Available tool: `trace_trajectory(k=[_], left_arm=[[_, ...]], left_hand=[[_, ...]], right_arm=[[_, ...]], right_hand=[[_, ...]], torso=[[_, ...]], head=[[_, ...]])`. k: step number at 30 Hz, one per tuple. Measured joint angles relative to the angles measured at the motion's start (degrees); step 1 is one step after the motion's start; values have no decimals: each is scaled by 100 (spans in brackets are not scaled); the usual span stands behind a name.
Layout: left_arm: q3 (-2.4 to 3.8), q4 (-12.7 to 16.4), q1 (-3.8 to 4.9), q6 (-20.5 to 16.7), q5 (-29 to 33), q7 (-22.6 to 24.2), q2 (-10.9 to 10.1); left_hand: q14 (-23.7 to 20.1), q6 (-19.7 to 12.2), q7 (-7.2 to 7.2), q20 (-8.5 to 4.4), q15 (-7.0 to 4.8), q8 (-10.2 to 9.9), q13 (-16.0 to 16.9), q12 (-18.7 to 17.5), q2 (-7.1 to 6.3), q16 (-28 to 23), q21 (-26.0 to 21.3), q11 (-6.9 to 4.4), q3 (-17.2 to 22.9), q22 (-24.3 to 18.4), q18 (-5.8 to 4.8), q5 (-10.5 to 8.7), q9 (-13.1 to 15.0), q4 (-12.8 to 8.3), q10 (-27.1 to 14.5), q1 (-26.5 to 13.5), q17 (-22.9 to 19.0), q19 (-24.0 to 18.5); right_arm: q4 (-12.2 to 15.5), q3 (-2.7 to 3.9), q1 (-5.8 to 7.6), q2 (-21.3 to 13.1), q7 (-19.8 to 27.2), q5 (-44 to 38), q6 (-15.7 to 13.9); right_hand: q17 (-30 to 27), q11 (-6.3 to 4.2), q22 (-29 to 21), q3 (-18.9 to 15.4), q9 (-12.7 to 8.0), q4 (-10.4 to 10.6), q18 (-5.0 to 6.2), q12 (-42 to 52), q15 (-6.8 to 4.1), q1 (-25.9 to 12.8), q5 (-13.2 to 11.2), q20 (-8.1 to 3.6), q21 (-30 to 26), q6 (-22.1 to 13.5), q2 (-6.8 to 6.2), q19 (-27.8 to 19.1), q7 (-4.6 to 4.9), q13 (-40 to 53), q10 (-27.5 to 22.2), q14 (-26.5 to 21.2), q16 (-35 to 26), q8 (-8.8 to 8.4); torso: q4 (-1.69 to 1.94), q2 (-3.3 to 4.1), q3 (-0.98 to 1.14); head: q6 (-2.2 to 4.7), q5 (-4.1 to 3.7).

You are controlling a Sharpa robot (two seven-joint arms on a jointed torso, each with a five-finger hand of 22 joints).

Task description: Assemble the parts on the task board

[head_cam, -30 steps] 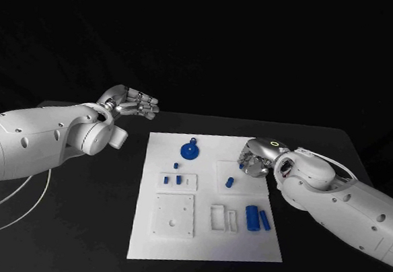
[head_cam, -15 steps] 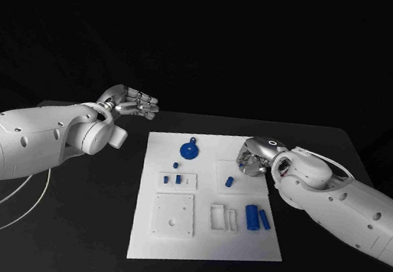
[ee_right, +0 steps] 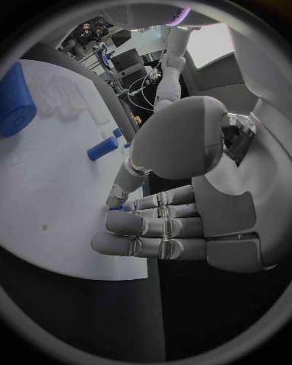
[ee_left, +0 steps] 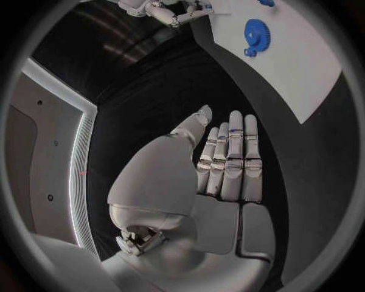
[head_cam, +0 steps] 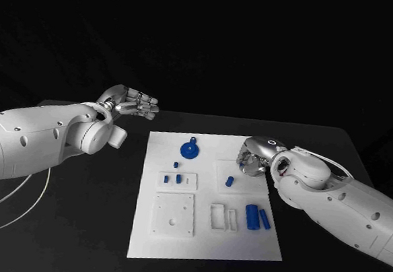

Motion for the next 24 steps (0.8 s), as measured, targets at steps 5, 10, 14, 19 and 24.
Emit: trace_trajectory(k=[5, 10, 14, 19, 24], left_arm=[[0, -4, 0, 21, 0, -8, 0], [0, -18, 0, 29, 0, -12, -1], [0, -33, 0, 31, 0, -15, -2], [0, -59, 0, 31, -7, -15, 3], [0, -72, 0, 31, -21, -16, 12]], left_hand=[[0, 0, 0, 0, 0, 0, 0, 0, 0, 0, 0, 11, -20, -23, 0, 0, 0, 20, -11, 0, 0, 0], [0, -52, 9, 0, 0, 0, 0, 0, 0, 0, 0, 21, -41, -91, -1, 0, 0, 42, -21, 0, 0, 1], [0, -52, 9, -8, 0, 0, 0, 0, 0, 0, 0, 21, -71, -229, 0, 0, 0, 72, -21, 0, 5, 53], [0, -92, 10, 2, 0, 0, 0, 0, 16, 0, 0, 1, -102, -315, -53, 7, 0, 103, -41, -16, 5, 63], [0, -92, 10, 10, 0, 0, 0, 0, 35, 0, 0, 21, -112, -458, -62, 27, 0, 112, -61, -35, 5, 71]], right_arm=[[27, -9, -10, 19, -89, -103, -28], [55, -20, -23, 29, -175, -195, -74], [64, -28, -35, 37, -225, -242, -144], [99, -13, -59, 19, -263, -254, -241], [214, 120, -53, -55, -275, -158, -330]], right_hand=[[22, 9, 225, 385, 86, -52, 1, -28, -20, 7, -599, -43, 169, 62, 26, 0, -22, 1, 71, 8, 55, -5], [20, 23, 413, 453, 199, -45, -11, -33, -20, 6, -664, -73, 240, 70, 40, -29, -31, 11, 88, 8, 69, -5], [6, 23, 465, 472, 240, -26, -21, -65, -20, 5, -665, -73, 241, 70, 40, -30, -31, 11, 94, 8, 69, -16], [4, 21, 490, 475, 265, -22, -55, -61, -20, 37, -686, -85, 241, 69, 71, -42, -31, -3, 96, 8, 69, -18], [-2, 20, 518, 472, 292, 11, -61, -43, -20, 37, -687, -86, 241, 68, 70, -43, -29, -4, 96, 8, 92, -20]], torso=[[0, 0, 0], [0, -1, 1], [-2, 0, 1], [-2, -1, 2], [-2, -2, -1]], head=[[-11, 1], [-19, 4], [-12, 5], [5, 1], [11, -4]])
